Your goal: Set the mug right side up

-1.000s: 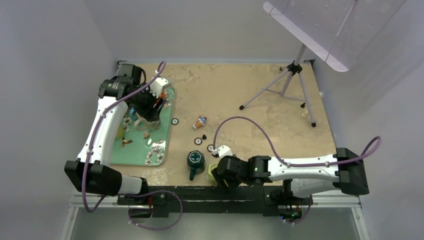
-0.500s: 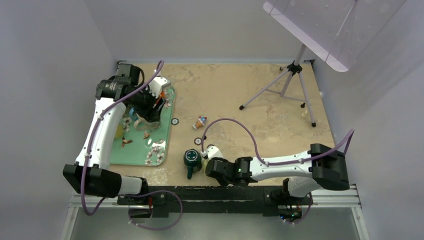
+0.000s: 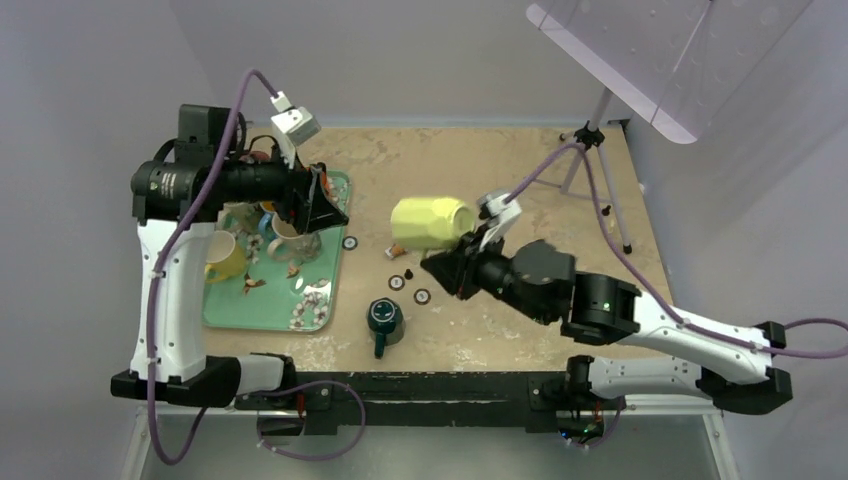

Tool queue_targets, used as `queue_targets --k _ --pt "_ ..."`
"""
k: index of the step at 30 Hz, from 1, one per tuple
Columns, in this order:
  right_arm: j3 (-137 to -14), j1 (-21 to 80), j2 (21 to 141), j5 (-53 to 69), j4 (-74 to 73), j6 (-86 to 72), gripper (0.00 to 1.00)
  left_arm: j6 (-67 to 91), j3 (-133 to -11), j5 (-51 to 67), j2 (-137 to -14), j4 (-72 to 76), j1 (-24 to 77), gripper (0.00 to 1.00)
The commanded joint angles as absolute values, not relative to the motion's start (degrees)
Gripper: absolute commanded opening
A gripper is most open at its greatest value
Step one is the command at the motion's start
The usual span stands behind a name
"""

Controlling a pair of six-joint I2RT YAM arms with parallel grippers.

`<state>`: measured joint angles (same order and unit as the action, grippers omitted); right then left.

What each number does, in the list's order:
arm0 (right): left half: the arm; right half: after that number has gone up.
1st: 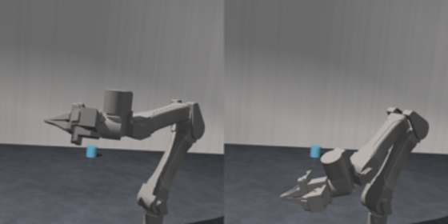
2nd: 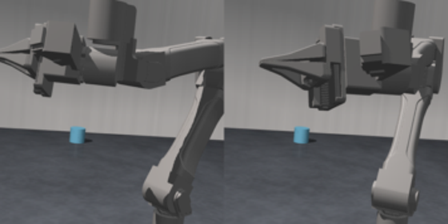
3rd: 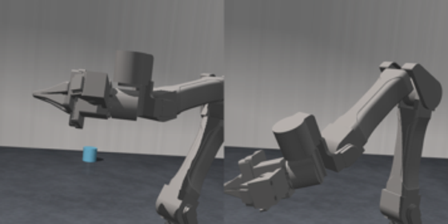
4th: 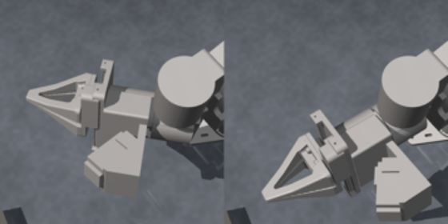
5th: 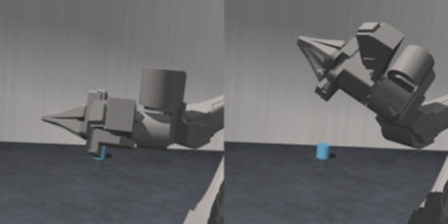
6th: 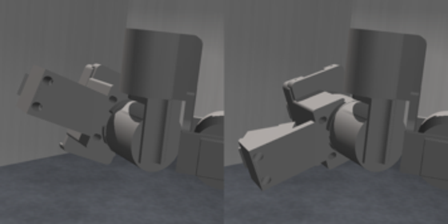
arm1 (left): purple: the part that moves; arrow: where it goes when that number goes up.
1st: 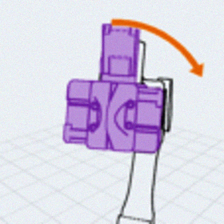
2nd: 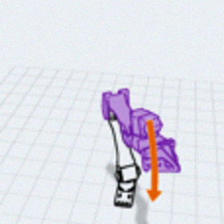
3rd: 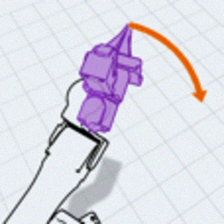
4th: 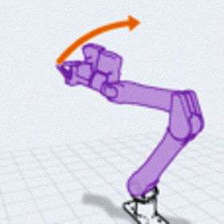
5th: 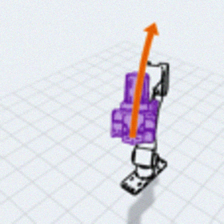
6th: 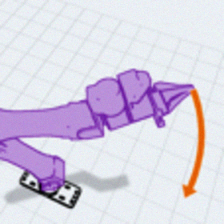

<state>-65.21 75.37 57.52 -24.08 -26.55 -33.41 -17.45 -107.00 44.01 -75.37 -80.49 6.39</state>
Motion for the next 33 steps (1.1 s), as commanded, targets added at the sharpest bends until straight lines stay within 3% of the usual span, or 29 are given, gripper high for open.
queue_targets --k 1,4,8,14,19,24,29,31,33 --pt "-68.1 70.6 54.1 -22.6 1.8 -26.5 0.0 -5.4 -112.5 66.2 -71.7 -74.2 6.2 0.87" --pt "-71.3 69.7 57.0 -18.8 10.0 -21.8 0.0 12.1 -109.1 75.8 -69.6 -58.2 6.3 0.89" --pt "-78.9 69.6 63.0 -12.0 11.8 -19.4 0.0 33.0 -103.5 77.5 -68.9 -37.3 6.3 0.89" --pt "-83.6 69.5 67.6 -7.9 11.4 -21.1 0.0 53.9 -97.7 79.6 -68.1 -12.8 6.2 0.73" --pt "-82.5 69.0 67.2 -8.3 11.0 -21.4 0.0 55.7 -98.0 80.3 -68.2 -9.6 6.1 0.63" --pt "-80.3 66.0 68.2 -1.2 11.2 -24.4 0.0 61.3 -95.7 78.9 -68.6 -4.2 6.5 0.4" --pt "-80.3 63.3 72.8 4.8 14.1 -26.1 0.0 82.7 -87.7 77.5 -67.7 23.6 6.8 0.26" --pt "-79.3 62.4 72.9 5.4 15.7 -27.2 0.0 81.0 -87.3 78.2 -67.2 21.5 6.7 0.04" --pt "-78.1 61.6 72.7 5.6 16.0 -27.8 0.0 72.5 -88.1 78.8 -66.6 10.0 6.3 0.0"
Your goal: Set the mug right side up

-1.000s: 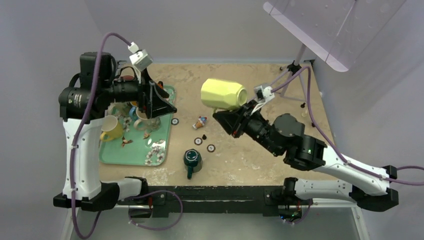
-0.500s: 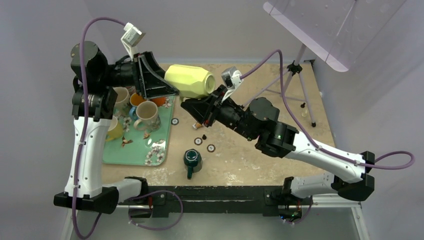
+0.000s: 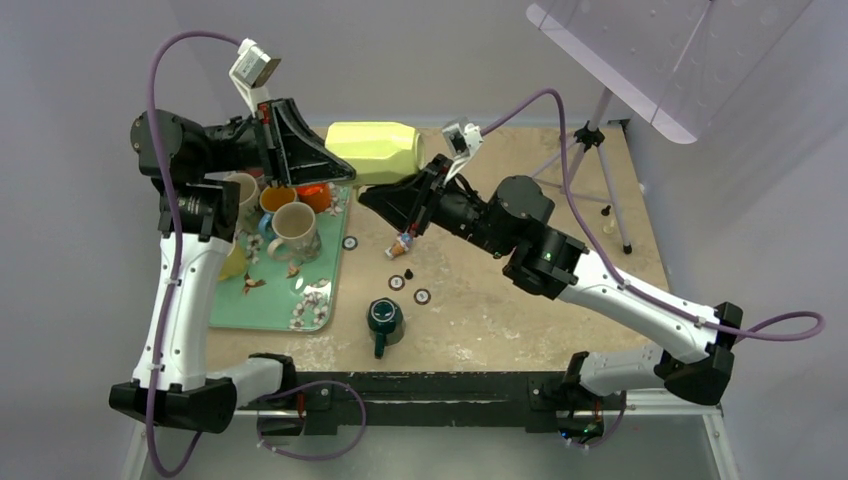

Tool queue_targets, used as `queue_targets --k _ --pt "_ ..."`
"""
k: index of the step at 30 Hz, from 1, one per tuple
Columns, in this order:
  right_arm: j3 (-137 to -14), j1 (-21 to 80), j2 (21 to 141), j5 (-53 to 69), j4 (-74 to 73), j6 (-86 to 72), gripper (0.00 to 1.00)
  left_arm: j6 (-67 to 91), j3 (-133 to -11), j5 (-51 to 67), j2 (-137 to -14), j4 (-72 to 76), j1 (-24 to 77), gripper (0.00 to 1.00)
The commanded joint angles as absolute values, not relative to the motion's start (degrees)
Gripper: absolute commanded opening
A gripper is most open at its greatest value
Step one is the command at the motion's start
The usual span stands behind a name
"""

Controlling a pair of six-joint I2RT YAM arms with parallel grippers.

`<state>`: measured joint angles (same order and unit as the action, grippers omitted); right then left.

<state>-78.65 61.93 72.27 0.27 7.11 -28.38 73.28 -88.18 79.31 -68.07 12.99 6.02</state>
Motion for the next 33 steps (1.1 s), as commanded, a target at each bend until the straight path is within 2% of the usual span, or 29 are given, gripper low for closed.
queue_targets --k 1,2,4,5,6,11,15,19,22,26,33 --pt "-77.6 61.2 72.7 5.7 15.2 -27.9 0.03 65.9 -88.8 78.5 -66.5 0.4 5.9 0.0" --pt "-77.7 60.9 72.9 5.2 13.4 -28.1 0.21 56.0 -90.2 77.0 -66.5 -11.9 5.4 0.0" --pt "-78.1 60.7 73.1 2.0 7.9 -28.1 0.74 33.1 -95.4 69.4 -68.1 -39.2 4.3 0.0" --pt "-78.2 60.7 73.2 0.3 4.8 -28.2 0.94 22.1 -98.2 62.9 -69.4 -51.5 4.1 0.0" --pt "-78.1 60.7 73.2 -2.3 2.1 -28.6 0.98 13.2 -100.6 56.5 -70.5 -60.0 4.0 0.0" --pt "-75.8 60.6 74.2 -5.7 -9.3 -29.4 0.98 -11.6 -105.2 31.9 -72.5 -77.7 4.0 0.0" --pt "-74.4 60.7 75.4 -7.0 -15.2 -29.6 0.98 -27.3 -100.8 14.6 -72.6 -88.3 4.0 0.0" --pt "-73.9 60.7 75.2 -7.1 -16.3 -29.0 0.98 -34.2 -90.4 10.5 -70.3 -94.8 0.2 0.0" --pt "-74.4 60.7 74.7 -7.7 -16.1 -27.8 0.98 -39.4 -80.0 8.1 -68.3 -93.5 -6.1 0.0" --pt "-74.5 60.7 74.4 -7.8 -15.2 -26.5 0.98 -43.2 -67.3 1.1 -67.2 -81.4 -13.1 0.0" --pt "-74.3 61.0 74.4 -7.6 -17.8 -27.2 0.98 -43.8 -61.2 -0.6 -71.5 -68.6 -17.8 0.0"
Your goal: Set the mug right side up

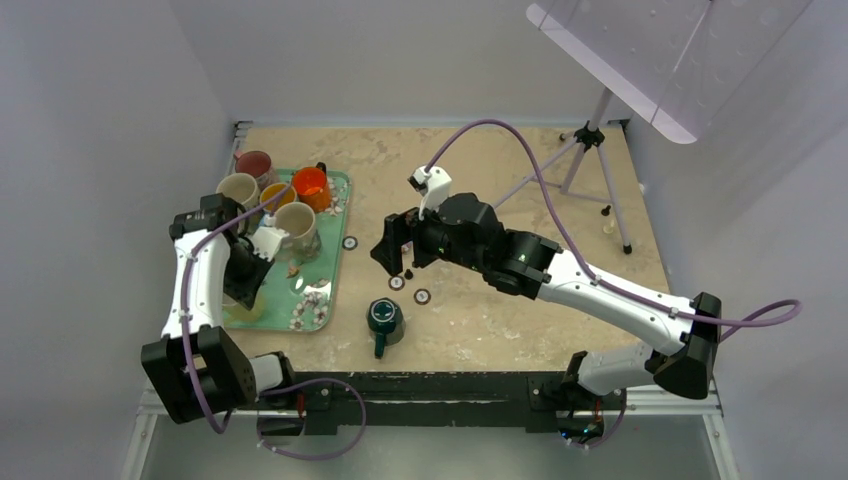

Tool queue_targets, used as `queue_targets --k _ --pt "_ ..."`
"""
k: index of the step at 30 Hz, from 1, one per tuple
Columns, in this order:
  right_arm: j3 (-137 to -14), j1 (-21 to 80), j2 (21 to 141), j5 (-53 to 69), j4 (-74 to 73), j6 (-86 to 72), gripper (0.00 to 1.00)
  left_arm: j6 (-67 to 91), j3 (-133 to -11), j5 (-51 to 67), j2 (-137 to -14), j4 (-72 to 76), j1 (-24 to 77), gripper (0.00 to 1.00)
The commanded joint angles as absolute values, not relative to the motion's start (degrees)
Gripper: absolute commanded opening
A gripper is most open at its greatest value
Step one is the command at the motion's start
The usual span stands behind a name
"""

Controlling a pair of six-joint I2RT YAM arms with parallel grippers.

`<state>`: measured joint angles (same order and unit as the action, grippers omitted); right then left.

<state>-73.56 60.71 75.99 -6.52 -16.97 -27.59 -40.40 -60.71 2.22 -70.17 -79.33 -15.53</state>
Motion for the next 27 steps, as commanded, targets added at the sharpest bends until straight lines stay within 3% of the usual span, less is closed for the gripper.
queue_targets --k 1,5,12,17,20,27 --pt "-73.6 61.2 74.1 -8.2 -17.8 -27.8 0.98 -43.9 -61.1 -0.3 -72.8 -67.5 -18.7 0.0" --pt "-70.8 62.7 73.2 -13.7 -19.3 -31.0 0.98 -44.4 -59.6 -0.6 -75.6 -63.7 -19.2 0.0" --pt "-73.7 74.8 80.2 -28.8 -37.2 -40.3 0.98 -44.1 -57.0 2.4 -78.4 -63.0 -19.2 0.0" --pt "-81.2 78.6 91.3 -33.7 -54.5 -54.4 0.98 -42.9 -59.9 3.3 -77.9 -66.8 -19.2 0.41" --pt "-84.5 81.3 95.6 -34.9 -57.1 -57.3 0.98 -42.7 -63.8 5.2 -75.2 -70.7 -19.2 0.59" --pt "-88.8 83.4 102.6 -35.6 -54.9 -58.6 0.95 -40.3 -74.1 14.2 -72.3 -81.4 -18.0 0.69"
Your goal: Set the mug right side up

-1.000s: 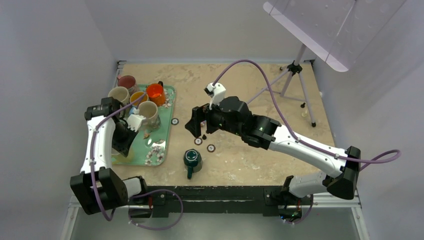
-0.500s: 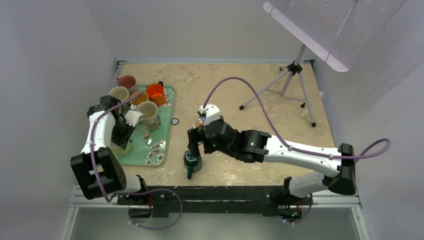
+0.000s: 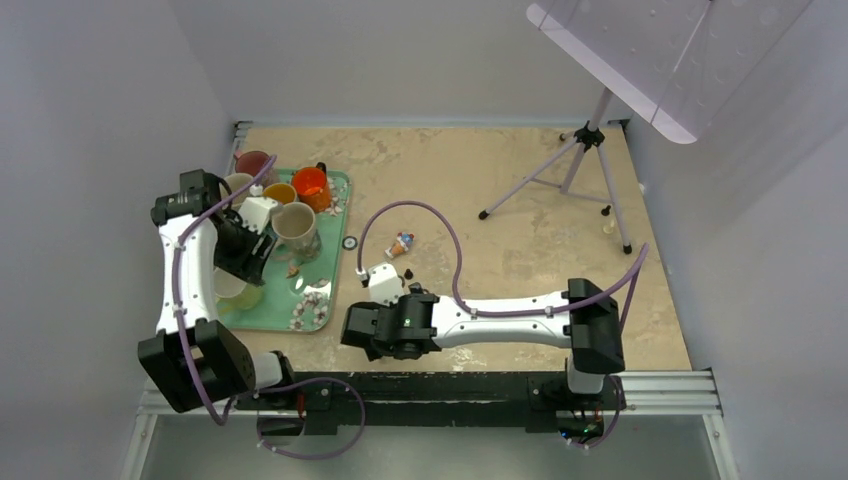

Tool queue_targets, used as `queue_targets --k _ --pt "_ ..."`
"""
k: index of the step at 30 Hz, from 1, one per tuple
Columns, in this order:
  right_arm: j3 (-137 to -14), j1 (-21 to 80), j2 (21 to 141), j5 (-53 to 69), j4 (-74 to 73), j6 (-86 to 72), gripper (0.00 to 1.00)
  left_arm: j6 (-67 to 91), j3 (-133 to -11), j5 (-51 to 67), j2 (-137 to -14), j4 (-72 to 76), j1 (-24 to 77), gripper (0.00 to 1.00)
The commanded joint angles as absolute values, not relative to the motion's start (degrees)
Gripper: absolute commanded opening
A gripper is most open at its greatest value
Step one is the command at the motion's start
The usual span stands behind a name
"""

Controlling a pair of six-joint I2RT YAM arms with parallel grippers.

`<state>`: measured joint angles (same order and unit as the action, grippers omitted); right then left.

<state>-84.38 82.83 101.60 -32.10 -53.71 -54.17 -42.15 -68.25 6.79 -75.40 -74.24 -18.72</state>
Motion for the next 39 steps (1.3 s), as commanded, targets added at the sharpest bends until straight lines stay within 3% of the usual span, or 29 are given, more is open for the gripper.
queue_targets --k 1,7,13,19,25,32,34,36,39 --pt "-89.1 83.7 103.3 -35.6 -54.3 -59.2 0.94 -39.8 -74.9 15.0 -71.8 -82.0 -17.5 0.69" --pt "-88.7 84.5 107.2 -34.7 -50.6 -62.9 0.9 -38.2 -77.7 18.8 -69.2 -82.8 -14.1 0.69" --pt "-83.2 83.1 109.4 -35.5 -51.0 -68.9 0.66 -36.9 -79.2 20.8 -69.3 -83.4 -12.6 0.7" --pt "-74.3 81.3 106.2 -35.7 -40.4 -64.7 0.5 -35.5 -80.2 21.8 -69.4 -83.6 -11.9 0.69" --pt "-68.6 80.9 103.9 -35.7 -28.0 -52.1 0.47 -35.9 -79.7 21.1 -68.4 -84.0 -11.9 0.69" --pt "-68.3 79.2 103.9 -35.4 -23.3 -43.2 0.49 -35.4 -79.7 20.6 -67.7 -84.1 -11.9 0.69" --pt "-67.3 78.7 103.0 -34.5 -21.1 -41.0 0.35 -35.3 -79.8 20.4 -67.7 -84.1 -11.9 0.69" --pt "-66.7 77.8 102.4 -34.2 -20.8 -41.6 0.0 -35.0 -80.1 20.5 -67.7 -84.3 -11.8 0.69" --pt "-67.4 76.3 101.8 -34.2 -23.7 -44.0 0.0 -34.1 -81.0 22.6 -67.6 -85.4 -11.6 0.69"
